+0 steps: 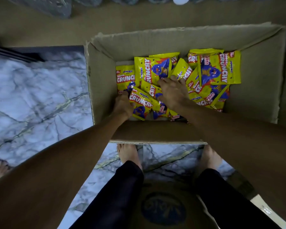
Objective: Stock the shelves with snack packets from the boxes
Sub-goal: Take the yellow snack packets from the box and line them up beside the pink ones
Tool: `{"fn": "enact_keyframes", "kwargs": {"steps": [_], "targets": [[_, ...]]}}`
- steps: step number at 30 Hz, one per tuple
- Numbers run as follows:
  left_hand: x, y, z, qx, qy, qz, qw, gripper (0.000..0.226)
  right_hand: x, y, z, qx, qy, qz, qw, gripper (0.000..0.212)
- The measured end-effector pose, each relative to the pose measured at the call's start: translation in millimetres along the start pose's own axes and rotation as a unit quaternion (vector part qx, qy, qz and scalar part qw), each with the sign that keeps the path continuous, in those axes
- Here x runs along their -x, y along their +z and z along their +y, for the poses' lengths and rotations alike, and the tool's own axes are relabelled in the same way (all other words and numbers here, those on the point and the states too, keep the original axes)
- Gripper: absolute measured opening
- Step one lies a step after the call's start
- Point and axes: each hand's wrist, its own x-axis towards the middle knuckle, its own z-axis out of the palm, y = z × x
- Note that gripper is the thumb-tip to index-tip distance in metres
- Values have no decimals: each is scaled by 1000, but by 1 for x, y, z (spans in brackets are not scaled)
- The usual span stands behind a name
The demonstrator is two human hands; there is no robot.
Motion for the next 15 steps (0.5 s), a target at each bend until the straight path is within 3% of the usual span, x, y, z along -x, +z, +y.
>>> {"fn": "enact_keyframes", "kwargs": {"steps": [2,4,8,11,15], "targets": [[-18,-76,53,6,-15,-44,999,36,3,-5,0,-34,37,-15,999,44],[-27,-134,107,35,21,-86,995,30,11,-12,-1,-88,71,-22,993,36],[-5,-169,115,119,57,-161,978,36,39,-37,1,-251,149,-6,956,22],[22,-189,118,134,49,-165,976,36,72,-65,3,-337,213,-3,917,30],[64,-242,141,165,53,-155,973,37,125,-110,-1,-389,238,-21,890,42]]}}
